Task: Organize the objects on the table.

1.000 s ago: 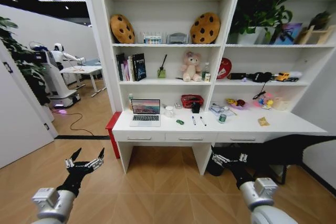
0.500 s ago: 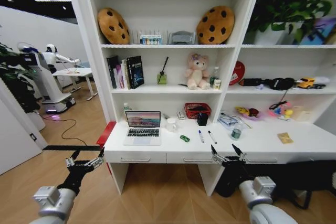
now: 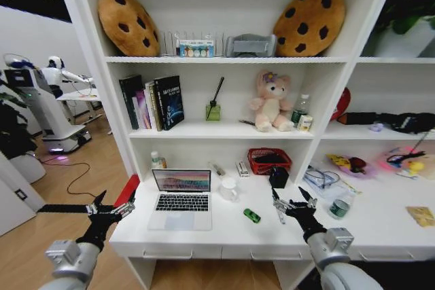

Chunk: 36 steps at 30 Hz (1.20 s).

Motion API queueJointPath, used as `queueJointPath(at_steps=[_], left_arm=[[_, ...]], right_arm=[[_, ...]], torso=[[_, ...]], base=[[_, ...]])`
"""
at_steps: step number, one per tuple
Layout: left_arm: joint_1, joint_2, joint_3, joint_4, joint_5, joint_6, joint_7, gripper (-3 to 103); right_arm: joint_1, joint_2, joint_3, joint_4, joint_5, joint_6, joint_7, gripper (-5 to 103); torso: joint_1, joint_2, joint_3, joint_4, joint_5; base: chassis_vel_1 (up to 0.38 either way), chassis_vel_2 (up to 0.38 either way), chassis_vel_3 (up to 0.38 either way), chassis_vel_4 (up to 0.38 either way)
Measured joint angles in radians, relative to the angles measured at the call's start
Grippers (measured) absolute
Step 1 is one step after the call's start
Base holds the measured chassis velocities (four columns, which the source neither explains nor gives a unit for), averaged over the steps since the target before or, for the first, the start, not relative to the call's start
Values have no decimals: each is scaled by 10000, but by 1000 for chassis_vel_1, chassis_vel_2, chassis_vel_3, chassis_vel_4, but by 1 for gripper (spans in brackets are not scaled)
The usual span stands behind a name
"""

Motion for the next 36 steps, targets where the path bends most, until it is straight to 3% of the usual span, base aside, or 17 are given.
queueJointPath(at_steps=[2, 4, 9, 11, 12, 13, 16, 17, 19, 23, 27, 29, 31, 34, 36], left_arm=[[-109, -23, 50, 65, 166, 6, 3, 100], [-177, -24, 81, 94, 281, -5, 4, 101], [-301, 223, 212, -102, 475, 106, -162, 86], [-465, 869, 415, -614, -136, 966, -595, 75], [-712, 1254, 534, -825, -454, 1684, -1036, 70], [-712, 1254, 534, -825, -454, 1684, -1036, 70], [-1590, 2317, 626, -1185, -2069, 3823, -2227, 53], [-1590, 2317, 626, -1185, -2069, 3823, -2227, 53], [-2134, 3046, 575, -1317, -3353, 4588, -3035, 43], [-2688, 3658, 718, -992, -3687, 4769, -3146, 32], [-4000, 4001, 1775, -168, -3919, 4898, -3177, 15], [-4539, 3992, 2291, 110, -4014, 4904, -3173, 10], [-5706, 3801, 3386, 718, -4098, 4902, -3218, 2], [-6359, 3567, 3956, 1070, -4140, 4900, -3303, 0], [-7358, 3127, 4930, 1705, -4414, 5160, -3945, 0]], right_arm=[[3, 10, 4, -95, -31, 0, 17, 100], [2, 16, 4, -116, -50, 4, 38, 100], [-83, 17, 27, -124, -76, 28, 122, 100], [-188, 1, 49, -167, -104, 96, 177, 100], [-198, -22, 45, -221, -134, 121, 184, 100], [-198, -22, 45, -221, -134, 121, 184, 100], [248, -300, -196, -436, 92, -152, 213, 100], [248, -300, -196, -436, 92, -152, 213, 100], [1020, -636, -724, -782, 350, -504, 414, 100], [1457, -756, -1172, -1092, 502, -738, 490, 100], [1496, -753, -1571, -1449, 390, -773, 502, 100], [1481, -756, -1634, -1527, 308, -752, 488, 100], [1521, -799, -1664, -1634, 208, -679, 462, 100], [1612, -839, -1663, -1647, 198, -633, 451, 100], [1842, -1023, -1679, -1593, 343, -684, 509, 100]], torso=[[-1, -1, 1, 13, 8], [-4, 0, 0, 12, 1], [-26, 8, -7, 10, 3], [-29, 11, -8, 8, 3], [-29, 11, -8, 7, 4], [-29, 11, -8, 7, 4], [-17, 7, -5, 5, 1], [-17, 7, -5, 5, 1], [-8, 3, -1, 12, 3], [-7, 3, -1, 14, 4], [-10, 4, -1, 10, 2], [-13, 4, -2, 7, 2], [-13, 3, -3, 6, 3], [-13, 4, -3, 6, 3], [-12, 3, -1, 5, 3]], base=[[-87, 151, 63, -36], [-16, 51, 31, 3], [21, -47, -24, 38], [51, -86, -58, 62], [0, 0, 0, 0], [0, 0, 0, 0], [0, 0, 0, 0], [0, 0, 0, 0], [0, 0, 0, 0], [-2, 15, 31, 1], [0, 0, 0, 0], [0, 0, 0, 0], [0, 0, 0, 0], [0, 0, 0, 0], [0, 0, 0, 0]])
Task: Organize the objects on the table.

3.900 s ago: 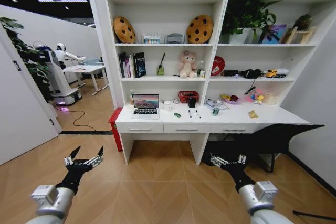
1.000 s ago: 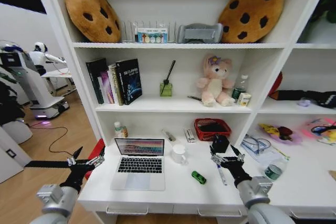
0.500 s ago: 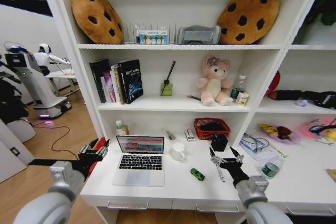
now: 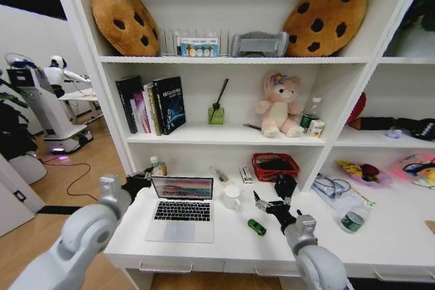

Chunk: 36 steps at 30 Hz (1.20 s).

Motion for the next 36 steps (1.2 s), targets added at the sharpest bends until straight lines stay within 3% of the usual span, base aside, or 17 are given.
queueJointPath(at_steps=[3, 4, 10, 22, 30, 36], left_arm=[[-288, -115, 276, 195, -121, 132, -297, 0], [-672, -232, 615, 441, -354, 286, -685, 0], [-1337, -383, 1388, 764, -979, 343, -1156, 0], [-1769, -632, 2707, 1070, -1193, 339, -1411, 0], [-841, -211, 3085, 59, -1183, 318, -2408, 0], [489, 184, 2709, -855, -1065, 312, -2609, 0]], right_arm=[[94, -94, -37, 64, 126, -124, 75, 100], [215, -229, -87, 128, 301, -277, 160, 100], [306, -278, -18, 90, 402, -327, 201, 100], [216, -181, 261, 23, 525, -318, 202, 100], [64, -289, 505, -59, 656, -235, 186, 100], [168, -182, 187, -262, 557, -188, 180, 100]], torso=[[0, 0, 0, 2, 0], [0, 0, -1, 5, 1], [-1, 0, -2, 5, 3], [-1, 0, -2, 4, 0], [-2, 2, -3, 4, -1], [-3, 3, -4, 3, 0]], base=[[0, 0, 0, 0], [0, 0, 0, 0], [0, 0, 0, 0], [0, 0, 0, 0], [0, 0, 0, 0], [0, 0, 0, 0]])
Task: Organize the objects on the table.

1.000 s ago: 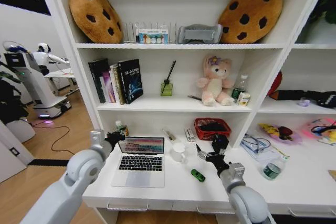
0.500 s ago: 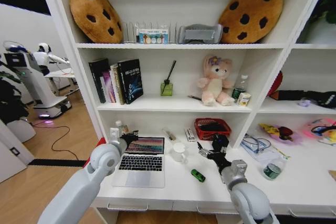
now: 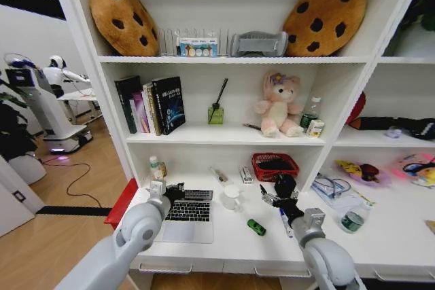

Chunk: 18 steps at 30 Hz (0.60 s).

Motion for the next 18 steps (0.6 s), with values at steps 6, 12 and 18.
queueJointPath(at_steps=[6, 12, 18], left_arm=[[1239, 47, -246, -2, 387, -2, 0, 0], [1440, -415, -163, 1009, 1196, -13, 144, 0], [1072, -1177, -1478, 1913, 3532, -2376, 2430, 3]], right_arm=[[179, 147, -493, -239, -239, 21, 10, 100], [323, 258, -786, -468, -347, 31, 39, 100], [298, 271, -726, -555, -288, 88, 38, 100]], torso=[[0, 0, 0, 2, 1], [1, 0, 1, 1, -1], [0, -1, 1, -3, -1]], base=[[0, 0, 0, 0], [0, 0, 0, 0], [0, 0, 0, 0]])
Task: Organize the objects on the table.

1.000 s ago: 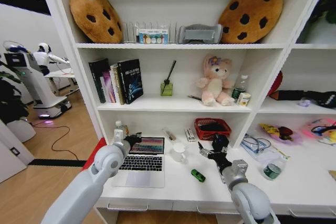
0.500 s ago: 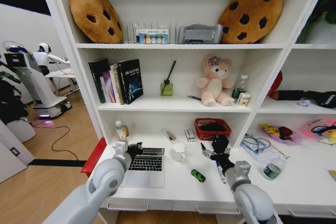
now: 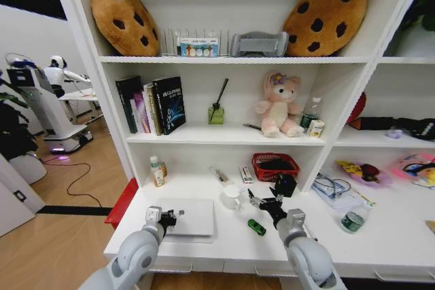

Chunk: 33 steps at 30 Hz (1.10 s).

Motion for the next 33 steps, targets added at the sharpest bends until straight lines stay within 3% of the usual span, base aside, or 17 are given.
queueJointPath(at_steps=[1, 3, 7, 9, 11, 12, 14, 20, 26, 28, 29, 33], left_arm=[[-6, -105, -440, 161, 837, -756, 534, 3], [97, -243, -1166, 292, 1750, -1626, 1141, 14], [407, -302, -1651, 195, 1491, -2015, 1022, 24], [995, -198, -1920, 11, 1583, -2505, 1441, 36], [1284, -162, -2090, -92, 1677, -2650, 1633, 41], [1940, -136, -2537, -399, 1777, -2895, 2024, 46], [2399, -152, -2858, -581, 1789, -2975, 2262, 52], [5717, -799, -5744, -1586, 1657, -3640, 3772, 79], [7339, -1415, -6841, -2475, 1332, -3824, 4314, 98], [7538, -1559, -7014, -2671, 1299, -3794, 4434, 98], [7823, -1996, -7379, -3063, 1259, -3665, 4705, 100], [7894, -2738, -7510, -3534, 1239, -3437, 4821, 100]], right_arm=[[-8, -1, 18, -4, 21, 20, -1, 100], [-28, 3, 52, 6, 72, 42, -1, 100], [-226, 50, 261, 267, 176, 43, 15, 100], [-598, 166, 584, 611, 194, 153, 152, 100], [-649, 183, 630, 672, 194, 198, 173, 100], [-716, 214, 668, 744, 194, 262, 187, 100], [-740, 235, 669, 773, 195, 283, 190, 100], [-881, 270, 707, 1214, 299, 220, 311, 100], [-998, 230, 802, 1424, 377, 127, 378, 100], [-1018, 235, 808, 1431, 372, 127, 379, 100], [-1069, 268, 816, 1452, 332, 127, 381, 100], [-1144, 325, 804, 1514, 264, 127, 381, 100]], torso=[[0, 0, 0, 0, 0], [1, 0, -1, 3, 5], [1, 0, 0, 10, 1], [1, 1, -1, -7, -1], [1, 0, 0, 0, -3], [1, 1, -1, -3, 3], [0, 0, -1, -1, 2], [0, 1, -2, 6, 1], [-1, 1, -2, 2, 2], [-1, 2, -2, 0, 2], [-1, 2, -1, 2, 5], [-1, 2, -1, 3, 3]], base=[[0, 0, 0, 0], [0, 0, 0, 0], [0, 0, 0, 0], [0, 0, 0, 0], [0, 0, 0, 0], [0, 0, 0, 0], [0, 0, 0, 0], [0, 0, 0, 0], [0, 0, 0, 0], [0, 0, 0, 0], [0, 0, 0, 0], [0, 0, 0, 0]])
